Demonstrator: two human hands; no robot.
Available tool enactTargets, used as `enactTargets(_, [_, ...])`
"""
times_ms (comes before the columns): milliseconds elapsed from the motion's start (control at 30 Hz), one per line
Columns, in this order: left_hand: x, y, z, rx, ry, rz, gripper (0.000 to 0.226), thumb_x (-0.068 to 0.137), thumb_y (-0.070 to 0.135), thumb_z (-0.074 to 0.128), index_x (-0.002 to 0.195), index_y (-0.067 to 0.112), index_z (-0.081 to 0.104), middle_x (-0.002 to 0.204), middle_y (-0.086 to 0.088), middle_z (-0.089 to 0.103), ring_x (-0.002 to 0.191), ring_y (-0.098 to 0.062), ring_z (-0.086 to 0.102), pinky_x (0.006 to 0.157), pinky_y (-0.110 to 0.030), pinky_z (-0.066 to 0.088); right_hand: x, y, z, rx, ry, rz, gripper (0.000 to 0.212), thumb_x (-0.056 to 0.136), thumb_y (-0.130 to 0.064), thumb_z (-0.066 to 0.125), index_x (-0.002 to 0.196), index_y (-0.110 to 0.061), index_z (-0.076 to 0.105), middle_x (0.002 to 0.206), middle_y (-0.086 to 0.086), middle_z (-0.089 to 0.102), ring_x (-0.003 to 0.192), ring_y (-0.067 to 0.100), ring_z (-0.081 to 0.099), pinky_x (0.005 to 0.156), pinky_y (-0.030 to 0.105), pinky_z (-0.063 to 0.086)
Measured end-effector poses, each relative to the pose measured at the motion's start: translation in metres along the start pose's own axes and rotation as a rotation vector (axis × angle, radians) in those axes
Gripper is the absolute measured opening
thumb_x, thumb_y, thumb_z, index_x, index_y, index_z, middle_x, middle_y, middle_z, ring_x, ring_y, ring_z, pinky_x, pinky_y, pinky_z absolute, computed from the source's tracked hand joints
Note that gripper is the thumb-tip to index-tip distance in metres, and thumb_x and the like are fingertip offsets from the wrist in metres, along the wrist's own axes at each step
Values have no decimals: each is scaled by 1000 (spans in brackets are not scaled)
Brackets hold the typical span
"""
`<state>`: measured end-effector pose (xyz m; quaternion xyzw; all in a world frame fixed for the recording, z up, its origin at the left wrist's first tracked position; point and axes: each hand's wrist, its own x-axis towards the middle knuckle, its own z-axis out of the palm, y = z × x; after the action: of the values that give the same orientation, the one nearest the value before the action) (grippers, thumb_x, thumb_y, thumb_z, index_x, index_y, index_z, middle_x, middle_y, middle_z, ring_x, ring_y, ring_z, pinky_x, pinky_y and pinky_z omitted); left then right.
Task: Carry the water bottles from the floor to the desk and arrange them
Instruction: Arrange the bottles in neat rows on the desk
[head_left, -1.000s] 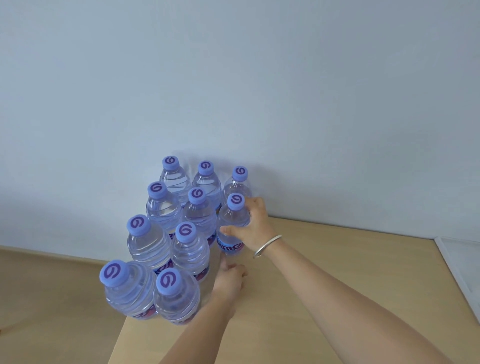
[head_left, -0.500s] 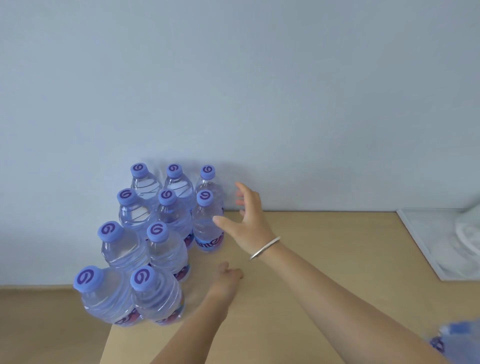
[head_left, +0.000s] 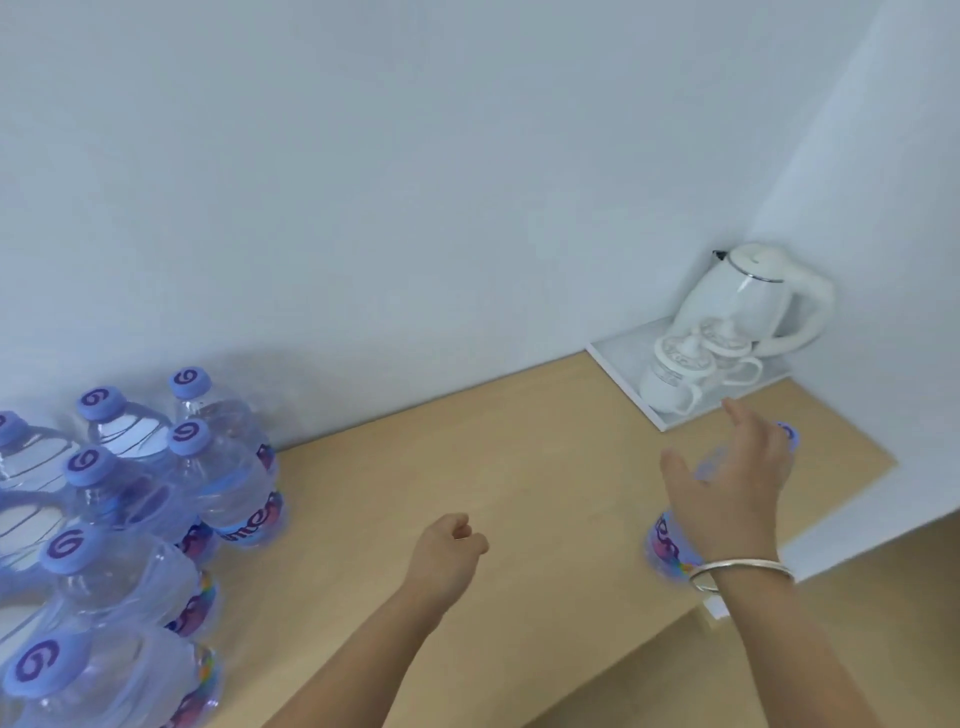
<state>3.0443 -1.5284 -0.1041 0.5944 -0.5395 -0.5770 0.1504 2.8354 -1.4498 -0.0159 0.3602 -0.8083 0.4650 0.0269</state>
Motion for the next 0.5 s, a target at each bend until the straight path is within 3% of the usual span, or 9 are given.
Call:
enactTargets(100, [-1, 6, 17, 9, -71, 27, 46, 87, 10, 57, 132, 5, 47, 116, -3, 54, 108, -17, 50, 89, -23, 34, -6, 35, -2, -154, 6, 63, 62, 68, -4, 71, 125, -2, 45, 125, 22, 43, 120, 37, 33, 105, 41, 22])
enactTargets(200, [-2, 9, 23, 33, -93, 37, 45, 87, 11, 58, 131, 6, 49, 117, -3, 54, 108, -17, 50, 88, -22, 34, -12, 54, 0, -103, -19, 124, 62, 70, -3, 68, 127, -9, 45, 121, 18, 43, 113, 35, 38, 102, 43, 31])
enactTargets(300, [-2, 11, 24, 33, -84, 34, 44, 87, 11, 58, 129, 6, 50, 121, -6, 56, 108, -17, 51, 88, -22, 34, -11, 65, -2, -49, -14, 114, 61, 72, -4, 68, 127, -13, 44, 120, 12, 50, 112, 31, 45, 93, 38, 37])
enactTargets(400, [-3, 13, 25, 41, -97, 28, 41, 88, 11, 58, 128, 6, 52, 117, -5, 57, 105, -17, 52, 86, -23, 35, -9, 68, -4, 35, 9, 225, 66, 76, -13, 70, 133, -20, 38, 133, 2, 49, 119, 25, 48, 87, 31, 35])
enactTargets(500, [-7, 14, 29, 52, -124, 24, 40, 89, 13, 56, 128, 6, 52, 112, -4, 56, 98, -16, 51, 82, -24, 37, -12, 69, -3, 71, 35, 212, 60, 81, -19, 68, 133, -19, 38, 133, 4, 51, 118, 27, 49, 86, 32, 36])
